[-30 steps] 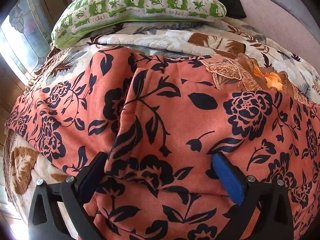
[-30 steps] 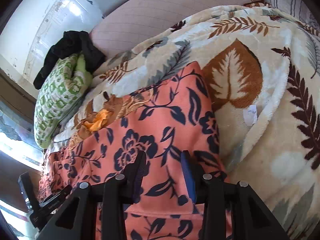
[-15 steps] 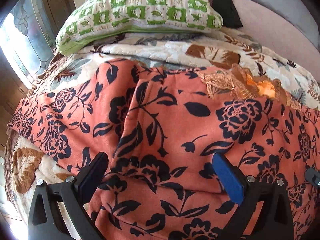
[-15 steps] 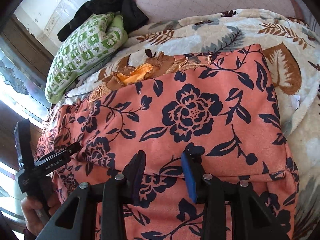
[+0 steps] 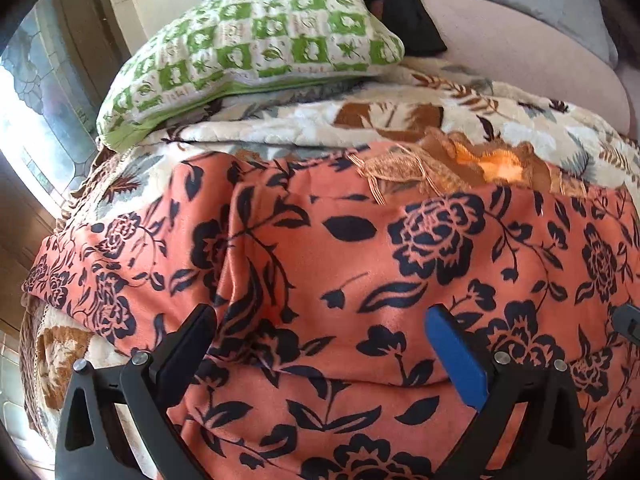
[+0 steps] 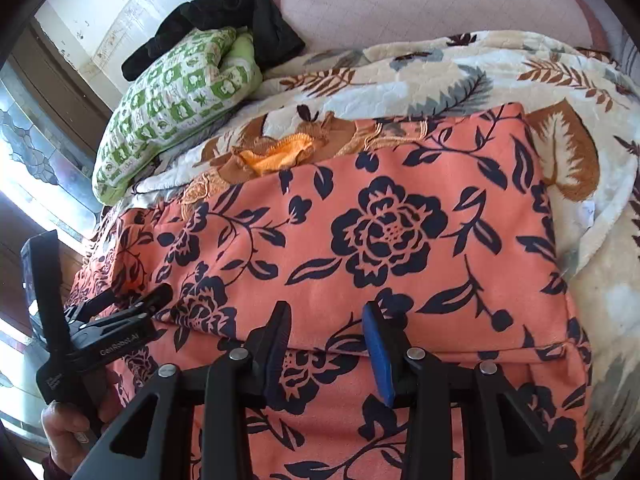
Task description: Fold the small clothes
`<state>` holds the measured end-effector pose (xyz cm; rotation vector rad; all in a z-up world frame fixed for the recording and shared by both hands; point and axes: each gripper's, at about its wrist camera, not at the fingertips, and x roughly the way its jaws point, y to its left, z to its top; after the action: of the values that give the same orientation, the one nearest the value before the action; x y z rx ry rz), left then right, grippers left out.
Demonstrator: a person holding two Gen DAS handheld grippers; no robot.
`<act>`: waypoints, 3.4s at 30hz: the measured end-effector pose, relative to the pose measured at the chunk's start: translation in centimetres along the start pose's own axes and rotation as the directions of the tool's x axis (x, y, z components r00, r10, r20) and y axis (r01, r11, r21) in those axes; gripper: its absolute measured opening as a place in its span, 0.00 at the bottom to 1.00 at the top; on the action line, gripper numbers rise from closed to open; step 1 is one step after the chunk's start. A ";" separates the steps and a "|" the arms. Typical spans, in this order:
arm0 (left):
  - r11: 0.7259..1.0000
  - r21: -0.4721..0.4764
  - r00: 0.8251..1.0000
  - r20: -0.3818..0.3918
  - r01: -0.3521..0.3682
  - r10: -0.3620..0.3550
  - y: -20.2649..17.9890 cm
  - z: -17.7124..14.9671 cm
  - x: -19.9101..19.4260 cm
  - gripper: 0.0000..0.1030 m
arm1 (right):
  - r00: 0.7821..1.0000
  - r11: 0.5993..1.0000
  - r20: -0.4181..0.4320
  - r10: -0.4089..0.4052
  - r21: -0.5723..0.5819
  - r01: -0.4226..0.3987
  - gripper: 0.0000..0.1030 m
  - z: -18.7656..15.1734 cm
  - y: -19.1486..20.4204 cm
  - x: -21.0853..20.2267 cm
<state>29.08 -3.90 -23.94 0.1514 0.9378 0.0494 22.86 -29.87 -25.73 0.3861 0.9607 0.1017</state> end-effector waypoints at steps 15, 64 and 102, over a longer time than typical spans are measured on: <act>1.000 0.005 1.000 -0.020 0.000 0.000 -0.1 -0.1 0.6 1.00 | 0.999 0.999 0.047 -0.004 -0.039 0.006 0.41 -0.1 0.7 -0.3; 0.596 -0.803 0.995 0.070 0.018 0.064 42.1 -3.7 7.8 0.07 | 1.000 0.992 -0.005 -0.012 -0.129 0.011 0.60 -1.3 2.0 2.4; 0.974 -0.220 0.993 0.111 0.062 -0.038 8.9 2.4 -3.5 0.85 | 0.971 0.946 0.080 0.227 0.220 -0.239 0.65 4.3 -5.4 -0.2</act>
<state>29.14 4.25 -18.46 -0.0774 0.8230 0.0986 25.75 -36.09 -25.35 0.7127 0.8726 0.1959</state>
